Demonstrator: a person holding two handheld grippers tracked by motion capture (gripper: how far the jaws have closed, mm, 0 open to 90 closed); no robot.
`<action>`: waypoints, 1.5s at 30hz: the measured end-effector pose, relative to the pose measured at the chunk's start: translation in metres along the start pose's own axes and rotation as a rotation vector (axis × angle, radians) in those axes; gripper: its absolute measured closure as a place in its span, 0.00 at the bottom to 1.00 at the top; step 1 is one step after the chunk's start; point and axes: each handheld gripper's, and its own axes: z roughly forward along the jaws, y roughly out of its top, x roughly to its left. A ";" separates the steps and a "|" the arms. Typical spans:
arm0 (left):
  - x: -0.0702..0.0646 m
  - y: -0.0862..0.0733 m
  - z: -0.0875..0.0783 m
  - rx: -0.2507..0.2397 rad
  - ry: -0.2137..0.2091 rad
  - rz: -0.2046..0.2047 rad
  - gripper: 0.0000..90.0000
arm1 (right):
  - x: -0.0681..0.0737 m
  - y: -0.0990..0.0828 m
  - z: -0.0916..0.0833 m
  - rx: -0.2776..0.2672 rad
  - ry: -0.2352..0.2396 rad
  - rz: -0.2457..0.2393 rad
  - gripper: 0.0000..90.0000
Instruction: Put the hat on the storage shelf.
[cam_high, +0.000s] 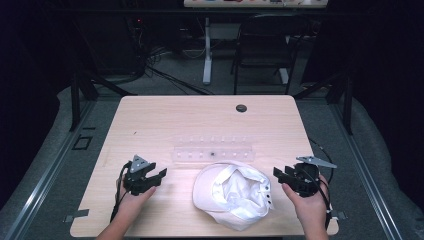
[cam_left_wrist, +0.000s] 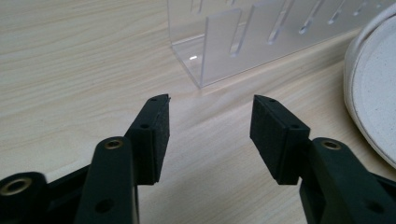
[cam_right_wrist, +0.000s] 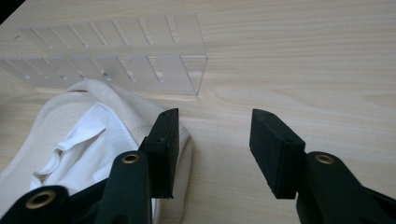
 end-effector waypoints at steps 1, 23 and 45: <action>0.000 0.000 0.000 0.000 0.000 0.000 0.51 | 0.000 0.000 0.000 0.000 0.000 0.000 0.59; -0.019 0.001 -0.005 -0.007 -0.068 0.133 0.51 | 0.025 0.003 -0.007 0.226 0.161 0.039 0.56; -0.021 -0.004 -0.001 0.015 -0.080 0.126 0.51 | -0.003 -0.022 0.024 0.431 0.395 0.279 0.54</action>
